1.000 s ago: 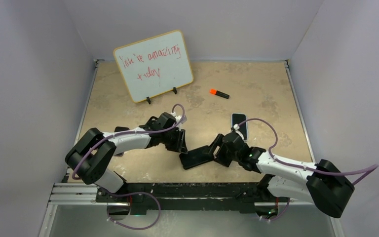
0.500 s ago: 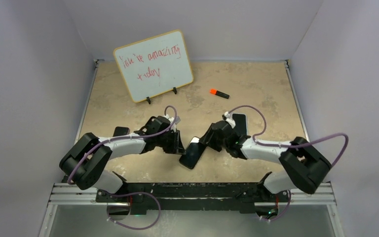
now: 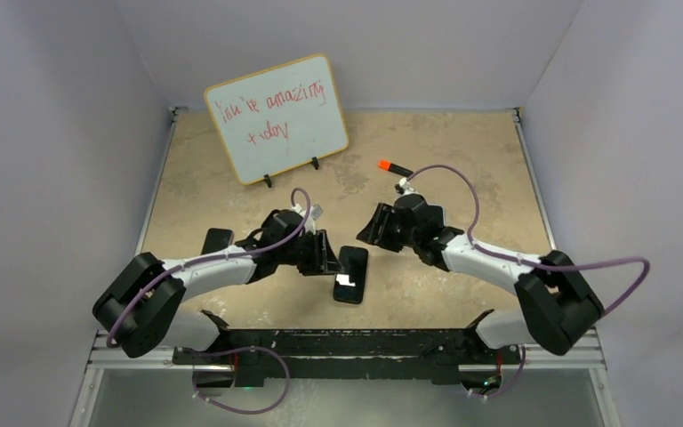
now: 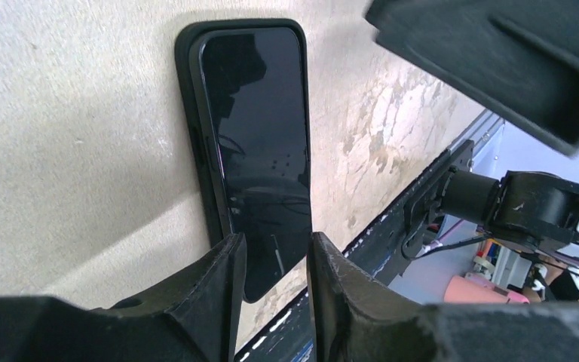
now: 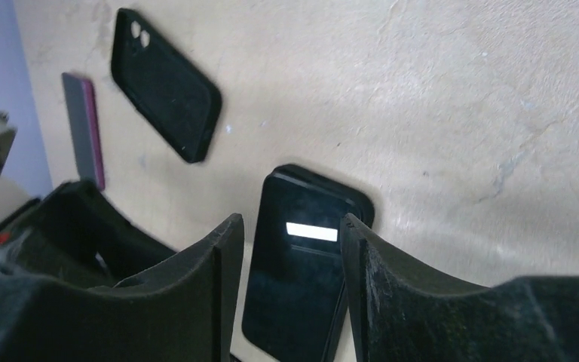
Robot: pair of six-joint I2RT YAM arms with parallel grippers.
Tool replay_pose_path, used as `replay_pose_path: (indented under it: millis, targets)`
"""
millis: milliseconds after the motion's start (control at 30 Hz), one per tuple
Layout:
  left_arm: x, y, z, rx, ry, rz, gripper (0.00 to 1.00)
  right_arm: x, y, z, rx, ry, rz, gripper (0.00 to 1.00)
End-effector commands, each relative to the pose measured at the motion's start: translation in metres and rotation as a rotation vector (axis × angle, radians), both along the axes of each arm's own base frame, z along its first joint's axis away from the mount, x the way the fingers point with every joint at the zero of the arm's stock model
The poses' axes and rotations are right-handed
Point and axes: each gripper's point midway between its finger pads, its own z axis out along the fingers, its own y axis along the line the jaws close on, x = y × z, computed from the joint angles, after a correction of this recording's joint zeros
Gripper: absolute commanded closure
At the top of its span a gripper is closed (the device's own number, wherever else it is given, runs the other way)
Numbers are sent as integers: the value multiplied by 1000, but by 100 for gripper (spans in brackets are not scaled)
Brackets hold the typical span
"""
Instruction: Put the phone into the phone case
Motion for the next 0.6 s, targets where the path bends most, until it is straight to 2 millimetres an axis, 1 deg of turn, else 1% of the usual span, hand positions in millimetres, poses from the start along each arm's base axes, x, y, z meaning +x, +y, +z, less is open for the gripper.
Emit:
replay_pose_path:
  millis: [0, 133, 267, 433, 567]
  targets:
    - [23, 4, 12, 43, -90, 14, 63, -28, -12, 7, 3, 6, 47, 50]
    - [34, 9, 12, 60, -123, 18, 68, -49, -18, 1, 55, 50, 35, 54]
    - [34, 5, 7, 64, -117, -25, 72, -62, -12, -3, 92, 83, 48, 57]
    - [28, 0, -3, 59, -92, -72, 74, -69, -4, -12, 92, 108, 70, 58]
    - [22, 1, -18, 61, -61, -83, 85, -71, 2, -24, 86, 129, 82, 61]
